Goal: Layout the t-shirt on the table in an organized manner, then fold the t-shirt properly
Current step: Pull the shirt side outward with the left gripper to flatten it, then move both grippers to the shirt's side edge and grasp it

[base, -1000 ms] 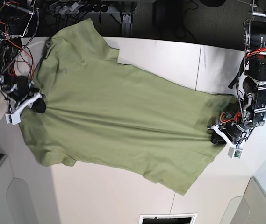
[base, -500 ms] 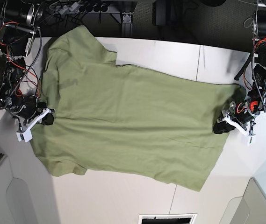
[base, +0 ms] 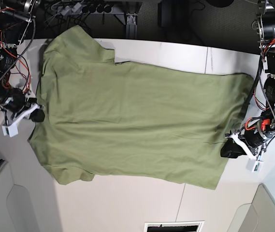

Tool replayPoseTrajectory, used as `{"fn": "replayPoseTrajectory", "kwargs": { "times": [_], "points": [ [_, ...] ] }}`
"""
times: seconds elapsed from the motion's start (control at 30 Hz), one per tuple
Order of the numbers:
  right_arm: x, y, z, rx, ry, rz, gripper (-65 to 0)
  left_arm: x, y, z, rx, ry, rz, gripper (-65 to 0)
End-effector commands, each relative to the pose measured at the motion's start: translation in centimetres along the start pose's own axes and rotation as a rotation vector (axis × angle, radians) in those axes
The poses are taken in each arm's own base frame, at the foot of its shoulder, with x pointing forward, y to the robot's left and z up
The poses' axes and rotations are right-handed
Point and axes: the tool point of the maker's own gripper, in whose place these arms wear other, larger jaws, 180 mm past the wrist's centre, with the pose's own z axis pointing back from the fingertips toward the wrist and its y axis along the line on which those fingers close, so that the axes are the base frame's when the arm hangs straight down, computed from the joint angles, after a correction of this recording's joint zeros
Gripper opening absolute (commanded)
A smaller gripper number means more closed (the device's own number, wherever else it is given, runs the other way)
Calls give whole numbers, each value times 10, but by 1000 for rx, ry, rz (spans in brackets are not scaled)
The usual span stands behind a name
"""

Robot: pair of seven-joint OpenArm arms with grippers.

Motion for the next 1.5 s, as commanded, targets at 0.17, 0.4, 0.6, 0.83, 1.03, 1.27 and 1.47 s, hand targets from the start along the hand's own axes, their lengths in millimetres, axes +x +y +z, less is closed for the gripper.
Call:
{"fn": "replayPoseTrajectory", "kwargs": {
  "times": [0.17,0.4,0.6,0.83,1.03,1.27,1.47],
  "points": [
    [-11,15,20,68,-27,25,-650,-15,3,-26,53,83,-68,-435],
    [-53,8,30,33,55,33,-650,-77,12,-18,67,254,-43,-435],
    [-61,-12,22,-34,75,37,-650,-131,-9,0,-52,340,25,-435],
    [-26,-14,11,-39,19,52,-650,-146,-16,17,-65,315,78,-435],
    [5,-9,9,-34,-35,72,-650,-119,-18,24,-93,225,78,-396],
    [14,-6,34,-15,-81,82,-650,-44,-11,57,-114,73,32,-353],
    [-12,-7,78,-48,-83,109,-650,-32,2,88,-98,76,-15,-353]
  ]
}}
